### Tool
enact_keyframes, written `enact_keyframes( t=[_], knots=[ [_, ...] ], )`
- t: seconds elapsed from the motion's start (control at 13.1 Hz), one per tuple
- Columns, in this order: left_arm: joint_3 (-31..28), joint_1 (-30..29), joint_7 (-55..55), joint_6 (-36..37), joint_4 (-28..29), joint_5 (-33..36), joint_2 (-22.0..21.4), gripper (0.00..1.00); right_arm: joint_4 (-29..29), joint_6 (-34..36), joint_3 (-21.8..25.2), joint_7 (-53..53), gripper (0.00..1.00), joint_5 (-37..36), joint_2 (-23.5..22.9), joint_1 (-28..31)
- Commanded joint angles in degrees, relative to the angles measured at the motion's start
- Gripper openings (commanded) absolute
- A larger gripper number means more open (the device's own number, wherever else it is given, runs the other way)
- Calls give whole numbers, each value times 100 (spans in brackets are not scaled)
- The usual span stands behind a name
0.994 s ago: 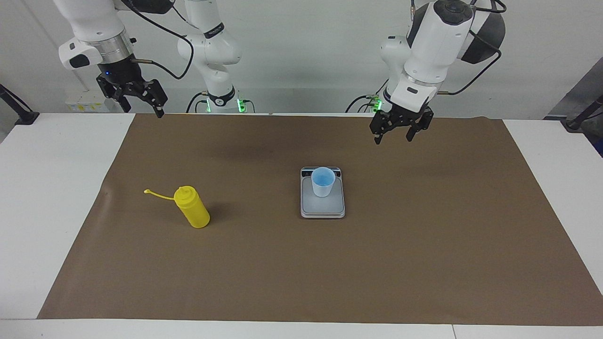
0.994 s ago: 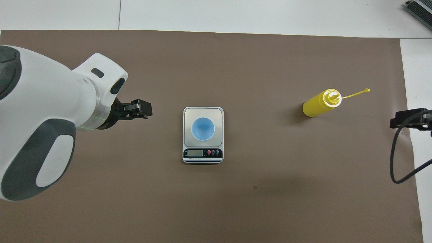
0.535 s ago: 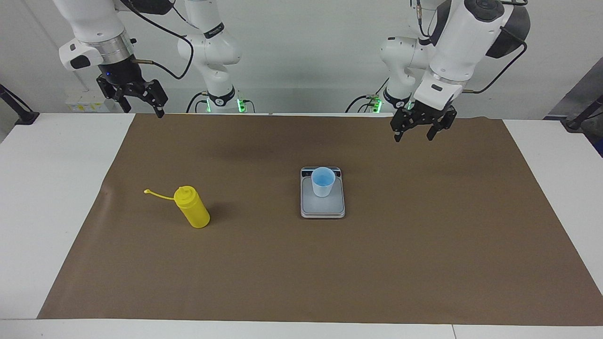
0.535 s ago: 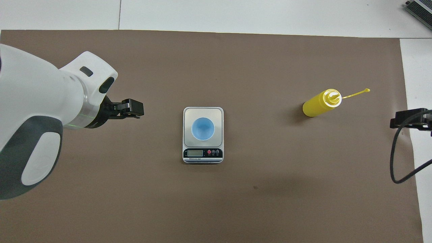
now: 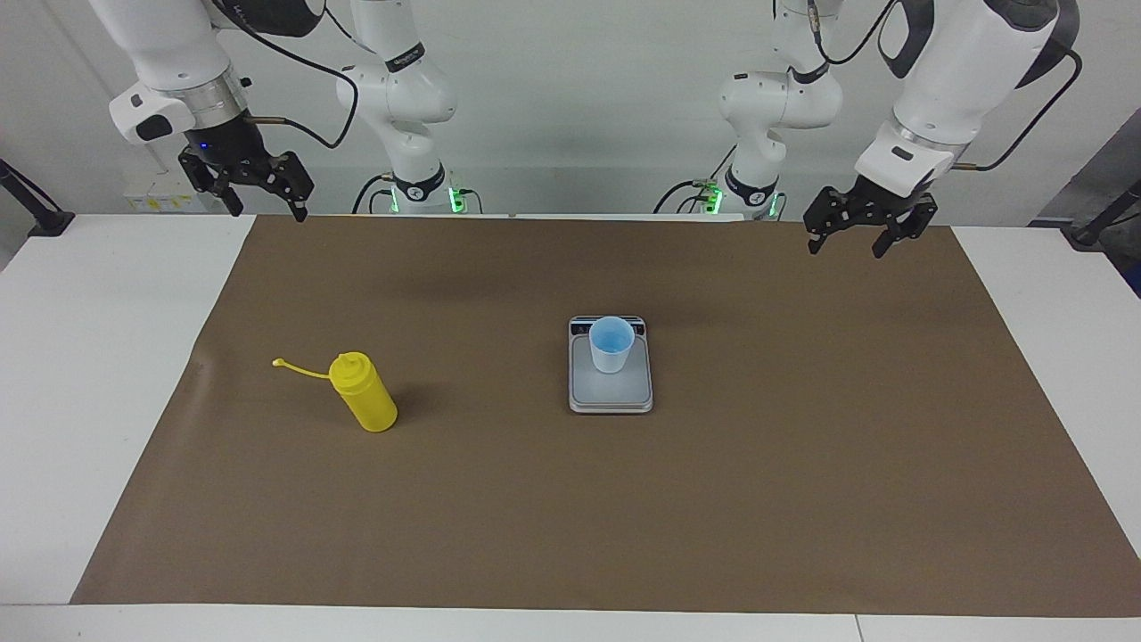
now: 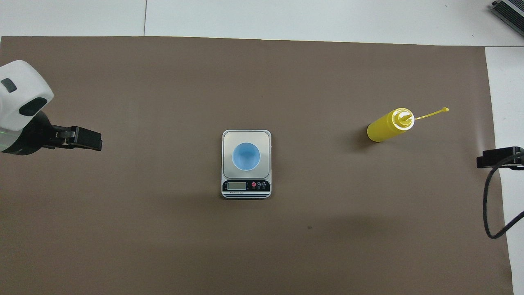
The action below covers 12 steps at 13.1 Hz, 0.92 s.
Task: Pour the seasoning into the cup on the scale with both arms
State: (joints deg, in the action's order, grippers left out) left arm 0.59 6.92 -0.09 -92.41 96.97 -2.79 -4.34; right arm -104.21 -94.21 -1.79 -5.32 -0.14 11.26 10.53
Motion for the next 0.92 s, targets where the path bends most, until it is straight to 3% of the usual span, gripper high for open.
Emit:
enact_keyframes(
  t=[0.0, 0.15, 0.31, 0.38, 0.54, 0.84],
  knots=[
    [73, -244, 613, 407, -81, 208, -172, 100, -862, -728, 160, -1343, 100, 364, 482, 266],
    [90, -235, 650, 1002, -834, 446, 29, 100, -1048, -975, 293, -2241, 100, 462, 526, 257],
    [81, -244, 659, 1313, -1232, 420, 223, 100, -1092, -1011, 319, -2359, 100, 471, 527, 283],
    [90, -235, 677, 1183, -1198, 402, 189, 100, -1179, -1072, 389, -2594, 100, 663, 535, 344],
    [90, -244, 607, 805, -612, 402, -65, 100, -1521, -1606, 478, -3629, 100, 1147, 623, 362],
    [81, -358, 624, 707, -609, 376, -58, 100, -2110, -2205, 794, -4825, 100, 2025, 685, 362]
  ],
)
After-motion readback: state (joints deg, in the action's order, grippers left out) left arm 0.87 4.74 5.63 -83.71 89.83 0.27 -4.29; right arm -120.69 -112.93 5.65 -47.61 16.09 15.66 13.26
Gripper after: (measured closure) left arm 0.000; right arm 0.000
